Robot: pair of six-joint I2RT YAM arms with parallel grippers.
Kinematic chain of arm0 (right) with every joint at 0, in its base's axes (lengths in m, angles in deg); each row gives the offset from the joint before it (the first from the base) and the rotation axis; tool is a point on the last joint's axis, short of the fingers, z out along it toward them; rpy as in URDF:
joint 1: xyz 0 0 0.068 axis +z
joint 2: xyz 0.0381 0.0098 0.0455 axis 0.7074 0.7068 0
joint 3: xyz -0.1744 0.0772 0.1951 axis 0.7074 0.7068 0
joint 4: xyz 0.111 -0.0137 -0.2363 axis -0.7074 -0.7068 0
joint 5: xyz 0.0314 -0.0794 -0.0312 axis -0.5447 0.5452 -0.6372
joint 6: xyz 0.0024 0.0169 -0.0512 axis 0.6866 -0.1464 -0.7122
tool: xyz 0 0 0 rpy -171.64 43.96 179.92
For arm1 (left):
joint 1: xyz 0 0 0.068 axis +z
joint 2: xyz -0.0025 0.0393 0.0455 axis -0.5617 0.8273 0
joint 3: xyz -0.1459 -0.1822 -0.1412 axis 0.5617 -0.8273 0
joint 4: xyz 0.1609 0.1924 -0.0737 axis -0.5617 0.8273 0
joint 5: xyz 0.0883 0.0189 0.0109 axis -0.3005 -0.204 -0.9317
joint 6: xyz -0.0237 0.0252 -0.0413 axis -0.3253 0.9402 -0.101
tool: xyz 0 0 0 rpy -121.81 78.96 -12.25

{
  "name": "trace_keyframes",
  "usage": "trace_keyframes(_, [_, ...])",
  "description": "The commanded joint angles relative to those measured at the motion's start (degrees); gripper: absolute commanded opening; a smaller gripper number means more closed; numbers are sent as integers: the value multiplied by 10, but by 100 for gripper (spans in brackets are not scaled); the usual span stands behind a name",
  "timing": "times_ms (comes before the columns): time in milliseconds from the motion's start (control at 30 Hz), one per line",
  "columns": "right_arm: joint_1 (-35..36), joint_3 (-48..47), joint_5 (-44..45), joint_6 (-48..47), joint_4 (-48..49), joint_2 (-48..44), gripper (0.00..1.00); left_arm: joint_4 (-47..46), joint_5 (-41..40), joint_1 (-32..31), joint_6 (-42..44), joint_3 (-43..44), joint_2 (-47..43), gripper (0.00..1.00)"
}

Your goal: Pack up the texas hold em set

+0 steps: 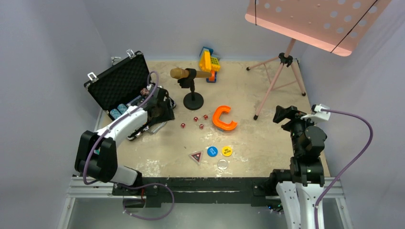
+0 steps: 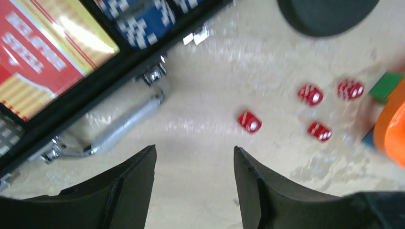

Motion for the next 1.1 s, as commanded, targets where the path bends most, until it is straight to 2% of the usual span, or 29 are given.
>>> trace_keyframes(0, [-2, -21, -4, -4, 14, -9, 86, -12, 15, -32, 53, -46, -70, 67])
trace_keyframes(67, [-2, -21, -6, -3, 15, -9, 86, -38, 7, -58, 94, -60, -94, 71])
trace_keyframes(200, [-2, -21, -9, -4, 14, -13, 86, -78, 29, -91, 158, -60, -82, 73])
trace_keyframes(500, [-2, -21, -6, -3, 12, -25, 87, -122, 149, -112, 283, -47, -17, 74])
trace_keyframes(733, [-2, -17, -11, -2, 15, -29, 87, -76, 133, -113, 337, 2, 41, 72])
trace_keyframes(1067, [-2, -17, -11, -2, 17, -27, 87, -16, 110, -112, 349, 92, 137, 65])
